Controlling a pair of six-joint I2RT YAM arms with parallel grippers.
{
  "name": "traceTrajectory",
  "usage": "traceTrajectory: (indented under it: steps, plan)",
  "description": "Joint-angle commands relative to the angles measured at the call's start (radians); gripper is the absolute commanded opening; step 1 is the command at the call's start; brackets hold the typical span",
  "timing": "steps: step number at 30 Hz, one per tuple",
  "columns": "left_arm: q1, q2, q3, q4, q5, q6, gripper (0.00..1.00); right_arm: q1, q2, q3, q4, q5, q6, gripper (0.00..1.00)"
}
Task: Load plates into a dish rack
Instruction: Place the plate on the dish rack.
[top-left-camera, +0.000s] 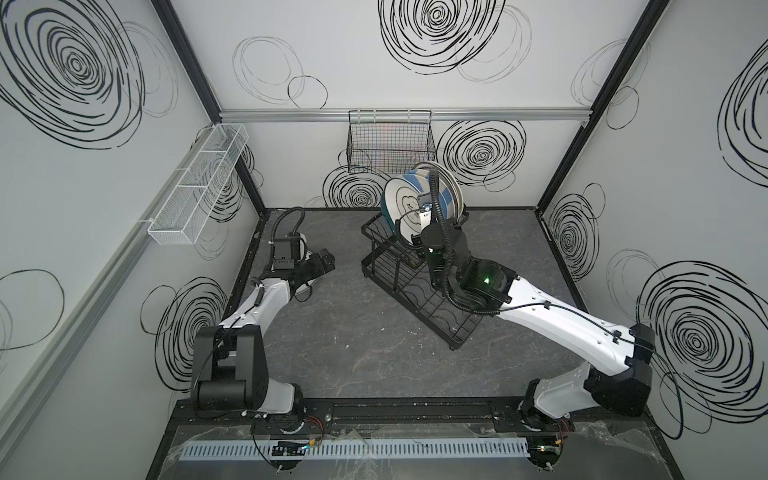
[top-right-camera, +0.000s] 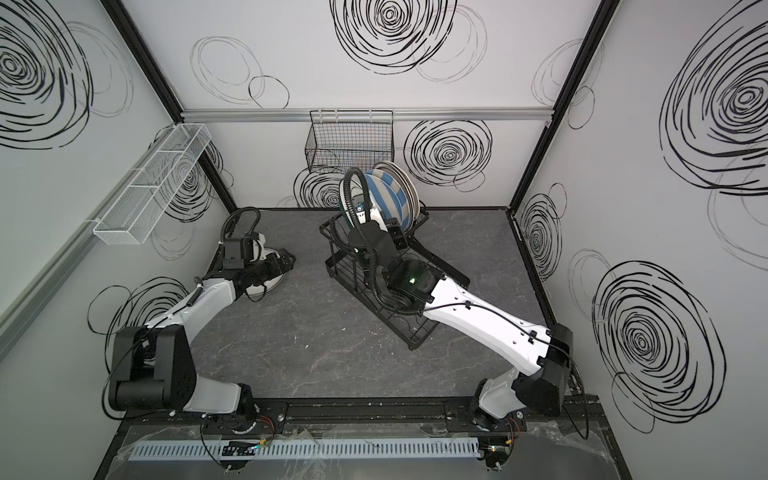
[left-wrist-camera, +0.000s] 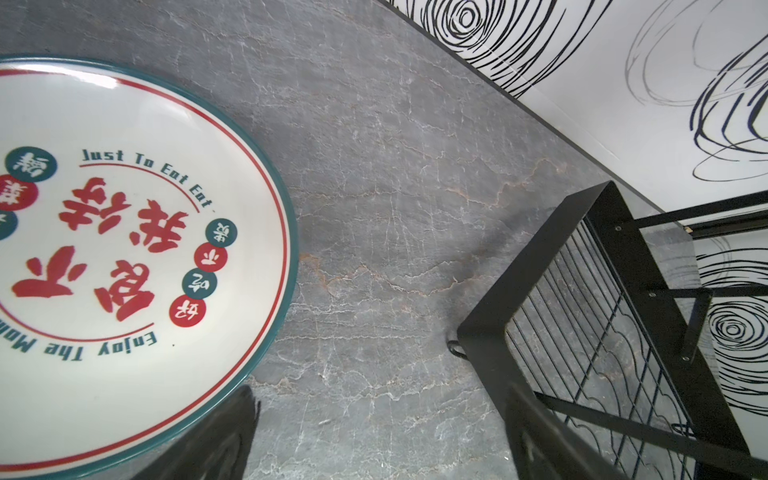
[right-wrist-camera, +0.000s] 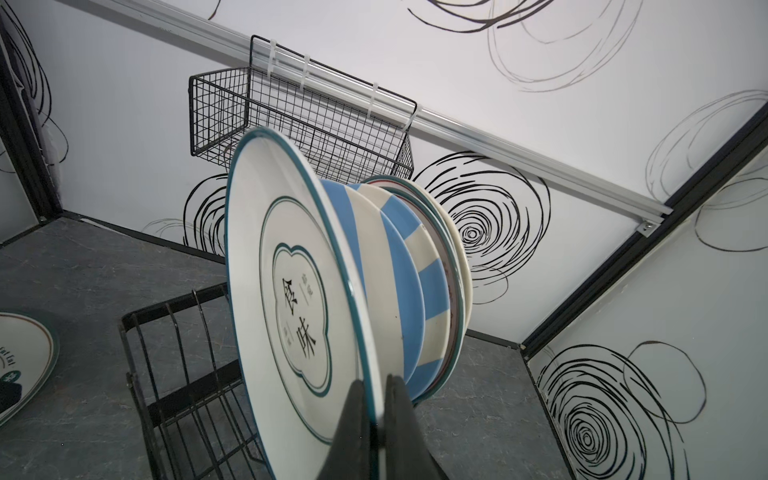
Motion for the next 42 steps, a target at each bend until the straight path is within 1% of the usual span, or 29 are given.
traceTrajectory:
  steps: [1,4,8,18,29,35,42]
  plan:
    - [-0.001,0.001,-0.016,0.041,0.011,0.003,0.96,0.024,-0.069,-0.034,0.19,0.109,-0.139,0.0]
    - [0.0,0.0,-0.016,0.045,0.015,0.003,0.96,0.032,-0.07,-0.036,0.224,0.107,-0.179,0.0]
    - [-0.002,0.001,-0.018,0.044,0.019,0.002,0.96,0.032,-0.059,-0.031,0.217,0.097,-0.187,0.0]
    - [0.0,0.003,-0.017,0.042,0.02,0.002,0.96,-0.006,-0.055,-0.035,0.104,0.008,-0.045,0.0]
    - [0.0,-0.003,-0.02,0.043,0.017,0.003,0.96,-0.024,-0.051,-0.071,0.115,0.004,-0.065,0.0]
    - [0.0,0.0,-0.02,0.042,0.006,0.003,0.96,-0.032,-0.053,-0.074,0.106,-0.044,-0.042,0.0]
    - [0.008,0.011,-0.011,0.044,0.001,0.003,0.96,-0.043,-0.004,-0.068,0.114,-0.09,-0.046,0.0]
